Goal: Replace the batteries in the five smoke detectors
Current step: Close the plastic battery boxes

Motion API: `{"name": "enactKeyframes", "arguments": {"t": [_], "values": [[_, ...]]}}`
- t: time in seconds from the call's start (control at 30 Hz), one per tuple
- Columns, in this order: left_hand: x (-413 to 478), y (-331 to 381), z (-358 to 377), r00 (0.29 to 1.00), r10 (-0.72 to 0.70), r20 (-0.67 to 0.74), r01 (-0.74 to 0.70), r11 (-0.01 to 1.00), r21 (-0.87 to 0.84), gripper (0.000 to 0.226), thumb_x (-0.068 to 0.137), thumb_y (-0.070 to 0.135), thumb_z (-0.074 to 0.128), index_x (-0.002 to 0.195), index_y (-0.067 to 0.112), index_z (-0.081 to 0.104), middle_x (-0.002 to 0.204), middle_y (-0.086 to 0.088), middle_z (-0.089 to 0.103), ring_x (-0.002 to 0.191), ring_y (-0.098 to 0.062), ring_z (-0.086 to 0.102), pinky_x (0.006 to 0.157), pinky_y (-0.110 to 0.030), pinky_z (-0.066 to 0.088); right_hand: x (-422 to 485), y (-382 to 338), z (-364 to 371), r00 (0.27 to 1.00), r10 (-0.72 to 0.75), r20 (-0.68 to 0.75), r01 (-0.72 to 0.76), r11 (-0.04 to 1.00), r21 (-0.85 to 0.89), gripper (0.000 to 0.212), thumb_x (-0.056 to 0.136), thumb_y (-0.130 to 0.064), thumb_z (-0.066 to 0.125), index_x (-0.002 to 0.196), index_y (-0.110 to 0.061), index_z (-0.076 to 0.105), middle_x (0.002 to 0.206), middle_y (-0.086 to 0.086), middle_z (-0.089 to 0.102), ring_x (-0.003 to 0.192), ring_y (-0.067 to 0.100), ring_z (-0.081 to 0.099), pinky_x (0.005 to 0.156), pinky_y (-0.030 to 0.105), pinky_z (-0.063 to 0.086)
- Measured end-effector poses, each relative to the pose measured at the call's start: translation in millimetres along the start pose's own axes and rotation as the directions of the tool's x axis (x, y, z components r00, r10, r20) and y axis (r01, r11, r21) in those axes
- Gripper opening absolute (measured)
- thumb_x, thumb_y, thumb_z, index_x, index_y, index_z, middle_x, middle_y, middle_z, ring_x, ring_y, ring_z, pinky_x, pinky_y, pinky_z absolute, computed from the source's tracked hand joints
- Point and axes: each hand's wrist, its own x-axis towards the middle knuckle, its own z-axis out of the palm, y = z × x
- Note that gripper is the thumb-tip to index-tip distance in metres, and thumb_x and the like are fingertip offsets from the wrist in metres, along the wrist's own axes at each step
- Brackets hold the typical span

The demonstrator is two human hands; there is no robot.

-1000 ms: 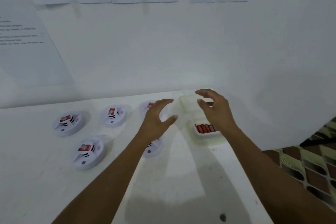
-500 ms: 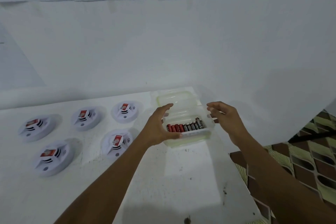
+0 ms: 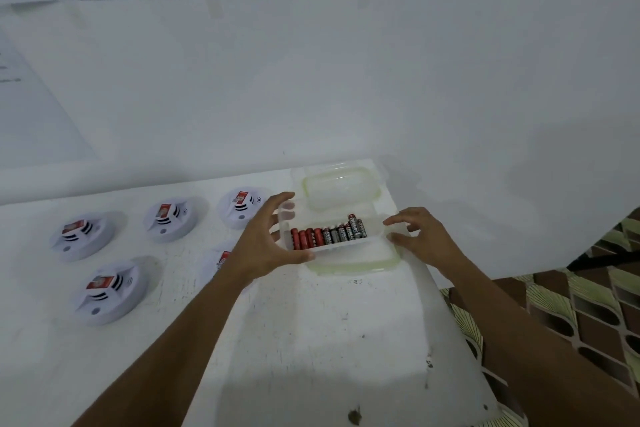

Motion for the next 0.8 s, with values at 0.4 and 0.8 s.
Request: {"name": "enactKeyframes", "arguments": {"t": [0.4,0.8], "values": [[6.3,-1.8,12.3,0.997,0.002,0.079,-0.001,1.0,-0.012,0.1,0.054,0.024,0.095,0.138,0.035,0.04,0.133,0.011,0.051,0.124,-0.005,0.051,0.099,-0.031,0.049,-8.6,-6.8,-58.6,0.97,0.155,-0.187,-0.107,0.964,0.244,0.03,0.079,0.007,0.072,0.09,-0.021,0.074,0.098,0.011,0.068,0.075,0.026,0.068,0.059,0.028,0.057],[20.2,2.5,20.7,0.983,-0.019,0.184,0.014,0.999,0.03,0.103,0.058,0.023,0.093,0.139,0.043,0.032,0.139,0.013,0.043,0.126,-0.004,0.046,0.102,-0.029,0.046,-11.1,-95.2,-130.9,0.881,-0.163,-0.444,0.191,0.981,0.018,0.03,0.078,-0.001,0.071,0.094,-0.026,0.074,0.098,0.002,0.072,0.063,0.017,0.07,0.058,0.025,0.053]]}}
